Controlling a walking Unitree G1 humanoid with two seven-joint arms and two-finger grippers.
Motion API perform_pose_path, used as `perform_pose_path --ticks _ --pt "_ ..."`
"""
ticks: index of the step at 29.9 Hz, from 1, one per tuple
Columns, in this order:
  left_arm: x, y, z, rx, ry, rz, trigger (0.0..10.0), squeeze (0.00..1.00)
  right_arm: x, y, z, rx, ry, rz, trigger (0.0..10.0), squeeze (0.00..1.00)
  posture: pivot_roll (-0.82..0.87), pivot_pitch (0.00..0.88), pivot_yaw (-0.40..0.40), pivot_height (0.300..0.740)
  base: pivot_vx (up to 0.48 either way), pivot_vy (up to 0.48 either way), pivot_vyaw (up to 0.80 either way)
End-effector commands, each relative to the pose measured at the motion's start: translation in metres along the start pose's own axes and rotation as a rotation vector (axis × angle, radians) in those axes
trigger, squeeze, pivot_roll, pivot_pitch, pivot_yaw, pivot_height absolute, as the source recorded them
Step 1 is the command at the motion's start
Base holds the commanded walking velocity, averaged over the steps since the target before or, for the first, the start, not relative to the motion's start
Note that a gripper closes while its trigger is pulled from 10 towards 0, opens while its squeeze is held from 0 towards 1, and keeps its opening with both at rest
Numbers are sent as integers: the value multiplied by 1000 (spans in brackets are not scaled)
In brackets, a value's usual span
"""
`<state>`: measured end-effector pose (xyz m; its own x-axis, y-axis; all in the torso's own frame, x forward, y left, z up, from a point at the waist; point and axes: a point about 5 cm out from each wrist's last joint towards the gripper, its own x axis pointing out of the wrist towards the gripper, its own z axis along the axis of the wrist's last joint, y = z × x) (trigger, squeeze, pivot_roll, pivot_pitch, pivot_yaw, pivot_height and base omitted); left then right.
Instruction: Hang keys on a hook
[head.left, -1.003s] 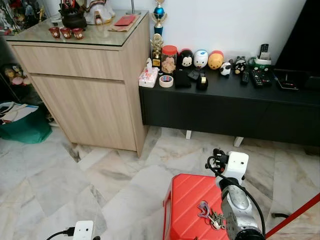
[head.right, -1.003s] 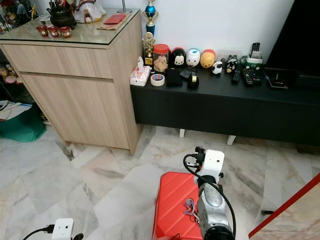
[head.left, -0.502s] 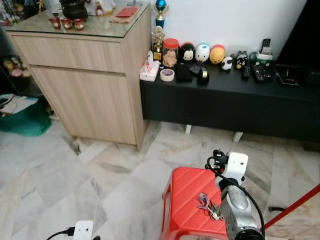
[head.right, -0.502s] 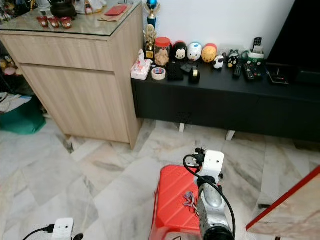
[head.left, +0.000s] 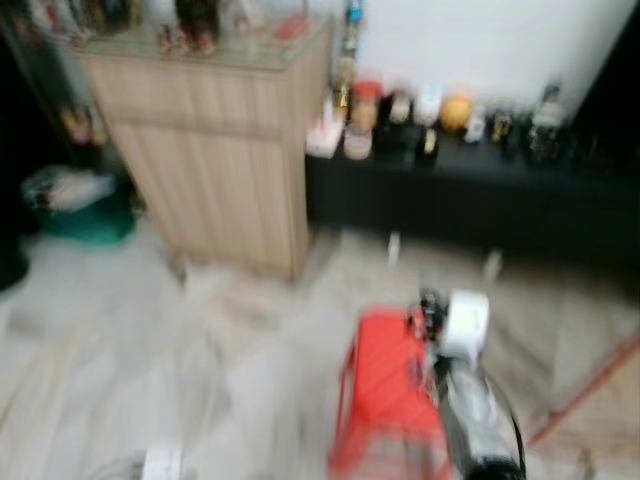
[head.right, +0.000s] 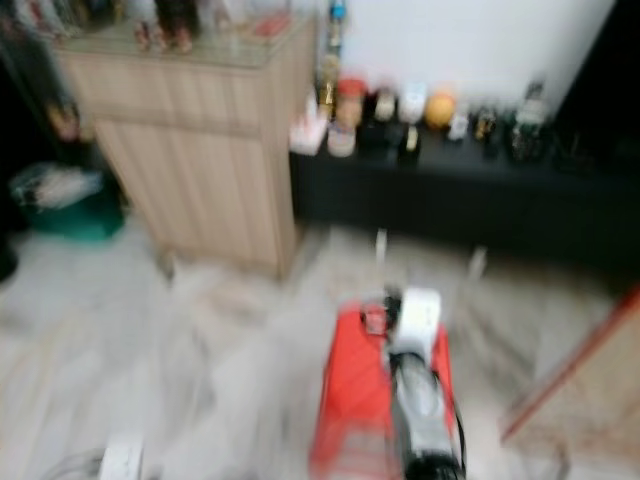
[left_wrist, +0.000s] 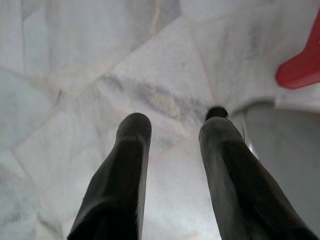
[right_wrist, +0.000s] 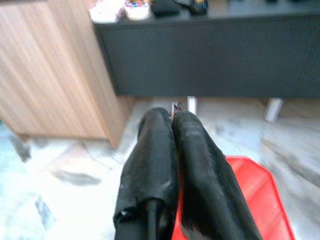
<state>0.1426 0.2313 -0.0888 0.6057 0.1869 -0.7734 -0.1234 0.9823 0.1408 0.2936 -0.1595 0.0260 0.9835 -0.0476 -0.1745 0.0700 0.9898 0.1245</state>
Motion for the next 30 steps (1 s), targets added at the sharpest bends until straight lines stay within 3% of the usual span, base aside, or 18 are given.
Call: perform_pose_path --ticks 1,30 --pt "2 3 10 20 -30 4 10000 0 3 4 4 4 -13 7 10000 0 5 11 -23 740 -277 0 0" --pt "4 -7 18 27 -75 -20 10000 0 1 -1 -3 0 25 -34 10000 0 6 0 -20 740 -9 0 0"
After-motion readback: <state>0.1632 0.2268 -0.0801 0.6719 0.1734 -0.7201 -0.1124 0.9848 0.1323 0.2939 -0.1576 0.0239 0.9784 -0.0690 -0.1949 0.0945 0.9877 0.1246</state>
